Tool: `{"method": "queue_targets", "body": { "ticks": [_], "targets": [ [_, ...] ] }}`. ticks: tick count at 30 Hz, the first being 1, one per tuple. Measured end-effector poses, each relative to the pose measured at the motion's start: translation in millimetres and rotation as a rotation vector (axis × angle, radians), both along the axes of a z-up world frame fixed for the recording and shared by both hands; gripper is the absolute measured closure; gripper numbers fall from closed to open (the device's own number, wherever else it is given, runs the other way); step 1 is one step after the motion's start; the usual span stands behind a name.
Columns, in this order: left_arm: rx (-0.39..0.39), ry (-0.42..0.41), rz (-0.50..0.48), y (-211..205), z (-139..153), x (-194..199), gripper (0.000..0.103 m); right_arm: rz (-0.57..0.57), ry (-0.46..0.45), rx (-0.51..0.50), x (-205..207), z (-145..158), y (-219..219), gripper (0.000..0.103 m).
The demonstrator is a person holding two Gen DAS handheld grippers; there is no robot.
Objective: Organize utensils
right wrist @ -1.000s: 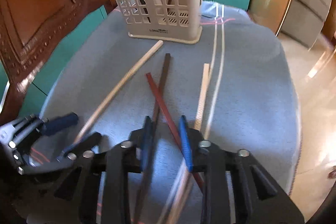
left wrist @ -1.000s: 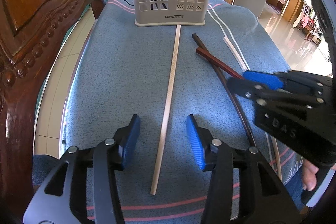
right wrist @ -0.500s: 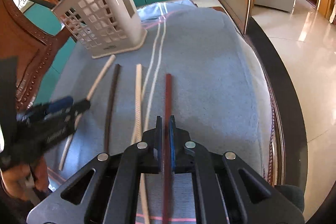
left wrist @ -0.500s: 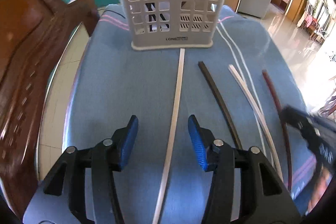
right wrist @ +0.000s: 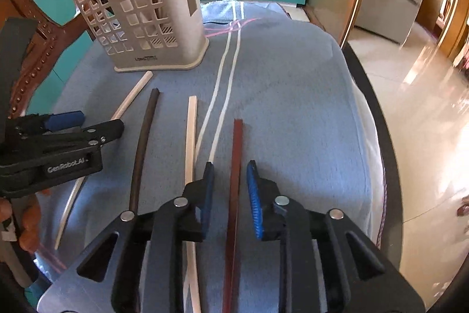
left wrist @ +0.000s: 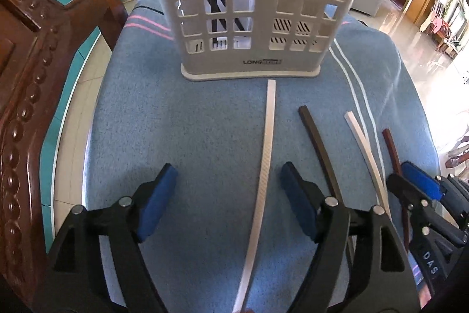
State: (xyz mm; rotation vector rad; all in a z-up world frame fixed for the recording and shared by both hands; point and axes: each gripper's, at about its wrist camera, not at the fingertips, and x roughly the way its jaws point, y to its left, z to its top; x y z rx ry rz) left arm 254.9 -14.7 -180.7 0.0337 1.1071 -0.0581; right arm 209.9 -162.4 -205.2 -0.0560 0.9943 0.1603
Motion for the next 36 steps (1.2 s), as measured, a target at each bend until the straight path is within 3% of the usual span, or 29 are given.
{"method": "queue_targets", "body": {
  "ticks": [3, 4, 5, 7, 10, 17, 24, 31, 36],
  "targets": [
    [-0.010, -0.004, -0.006, 1.7, -2.0, 0.3, 0.031, 0.000, -0.007, -0.019, 2.0, -0.7, 4.0, 0.079],
    [-0.013, -0.009, -0.013, 1.1, -1.4, -0.7, 0.038, -0.001, -0.006, -0.012, 2.1, -0.8, 3.1, 0.081],
    [-0.013, -0.013, -0.018, 0.8, -0.6, -0.6, 0.044, -0.003, -0.006, -0.006, 1.8, -0.7, 2.2, 0.089],
    [-0.012, -0.022, -0.035, -4.1, 3.0, -7.6, 0.074, -0.004, 0.004, 0.024, 2.3, -0.3, -1.0, 0.096],
    [-0.015, -0.024, -0.055, -9.8, 6.7, -19.9, 0.096, 0.013, 0.009, 0.066, -0.1, 2.6, -3.5, 0.096],
    [-0.106, -0.099, -0.050, 5.4, 38.4, -50.1, 0.096, 0.046, -0.126, 0.188, -29.5, 53.8, -23.0, 0.096],
    [-0.193, -0.239, -0.075, 23.9, 107.6, -88.1, 0.097, 0.122, -0.251, 0.285, -60.3, 119.5, -33.2, 0.096],
    [-0.227, -0.467, -0.075, 31.5, 200.5, -120.9, 0.097, 0.189, -0.453, 0.398, -79.2, 200.2, -35.5, 0.096],
    [-0.211, -0.676, 0.050, 41.7, 267.6, -117.3, 0.096, 0.141, -0.632, 0.434, -57.9, 259.9, -32.8, 0.096]
  ]
}}
